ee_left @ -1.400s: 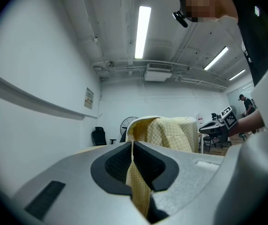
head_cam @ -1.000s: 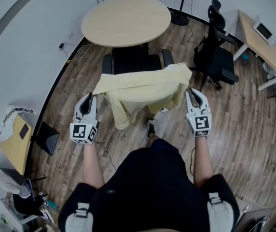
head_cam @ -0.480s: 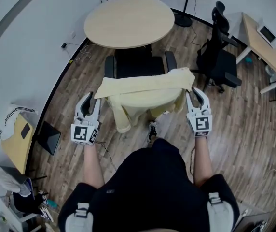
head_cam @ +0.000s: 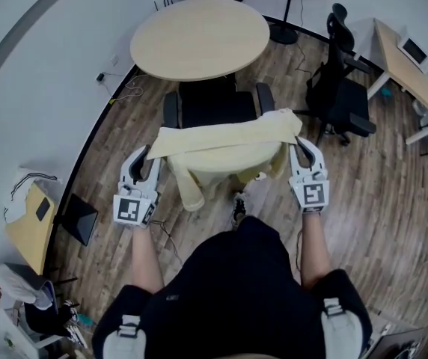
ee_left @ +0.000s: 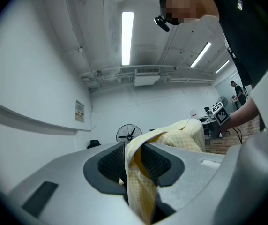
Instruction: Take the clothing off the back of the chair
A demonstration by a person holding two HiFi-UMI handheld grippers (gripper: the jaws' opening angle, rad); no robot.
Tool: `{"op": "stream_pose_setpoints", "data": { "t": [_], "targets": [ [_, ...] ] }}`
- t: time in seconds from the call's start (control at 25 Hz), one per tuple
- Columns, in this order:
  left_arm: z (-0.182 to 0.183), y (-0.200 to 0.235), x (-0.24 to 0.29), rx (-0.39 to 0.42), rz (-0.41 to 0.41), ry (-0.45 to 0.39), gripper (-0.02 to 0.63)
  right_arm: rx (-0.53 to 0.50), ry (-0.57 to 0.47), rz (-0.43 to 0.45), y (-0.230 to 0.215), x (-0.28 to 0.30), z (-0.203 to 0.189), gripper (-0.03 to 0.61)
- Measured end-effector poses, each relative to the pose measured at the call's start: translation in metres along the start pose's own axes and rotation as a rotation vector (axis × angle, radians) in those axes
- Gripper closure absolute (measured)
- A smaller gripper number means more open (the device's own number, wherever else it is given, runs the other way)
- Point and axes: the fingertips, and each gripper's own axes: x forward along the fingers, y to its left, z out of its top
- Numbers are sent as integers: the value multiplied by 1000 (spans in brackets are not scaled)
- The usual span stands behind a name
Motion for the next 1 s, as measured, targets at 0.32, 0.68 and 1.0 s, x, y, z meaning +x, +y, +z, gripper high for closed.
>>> {"op": "stream_pose_setpoints", "data": {
  "t": [0.32,0.68,1.0],
  "targets": [
    [4,-5,-1,-24,-30,-20,596,49,-13,44,4,-1,1,573],
    [10,-15,-5,-48,-31,-43,604,46,-5,38,2,-12,2,575],
    [14,-23,-22,-48,-17,-41,604,34,-8,44,9,-29,4,575]
  ]
}}
